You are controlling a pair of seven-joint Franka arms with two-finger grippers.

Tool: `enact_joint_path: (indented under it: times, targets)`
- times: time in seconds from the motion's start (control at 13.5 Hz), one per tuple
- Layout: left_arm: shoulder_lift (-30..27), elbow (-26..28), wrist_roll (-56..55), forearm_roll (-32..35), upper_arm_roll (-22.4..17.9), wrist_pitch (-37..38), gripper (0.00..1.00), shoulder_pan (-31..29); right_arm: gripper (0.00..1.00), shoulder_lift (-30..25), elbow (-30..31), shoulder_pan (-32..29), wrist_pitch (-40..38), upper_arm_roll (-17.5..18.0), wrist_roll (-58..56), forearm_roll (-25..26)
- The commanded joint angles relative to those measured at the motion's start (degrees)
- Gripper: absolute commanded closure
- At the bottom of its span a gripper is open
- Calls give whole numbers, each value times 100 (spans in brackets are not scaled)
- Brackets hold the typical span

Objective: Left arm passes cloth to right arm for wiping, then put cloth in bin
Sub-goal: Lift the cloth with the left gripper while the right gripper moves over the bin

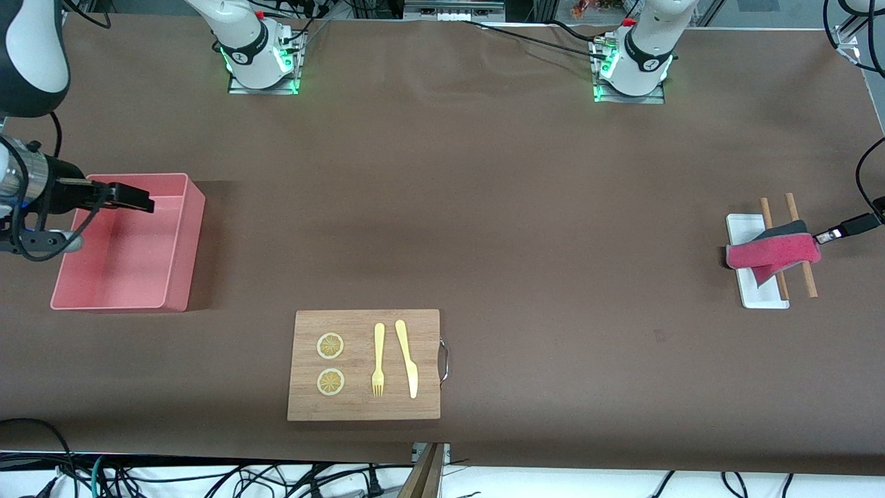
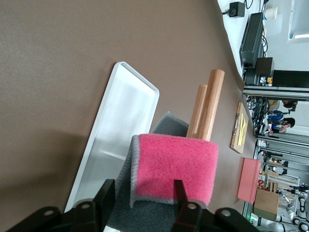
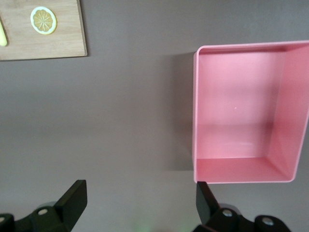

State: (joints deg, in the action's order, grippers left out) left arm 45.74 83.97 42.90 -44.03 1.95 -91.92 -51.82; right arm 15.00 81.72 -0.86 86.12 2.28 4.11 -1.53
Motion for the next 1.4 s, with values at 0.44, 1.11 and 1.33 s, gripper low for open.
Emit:
enact_joint_path:
  times: [0.44,1.11,1.33]
  targets:
    - [49,-127,-80,-124,51,306,100,-100,0,231,-95,420,151,-8,705,-250]
    - [-1222,-355,-1042,1025,139,815,100,-56,0,249,-95,578,230,-8,1206,-365]
    - [-2295,-347,-2518,1537,271,1367,100,556,0,249,-95,674,274,-8,1637,-444]
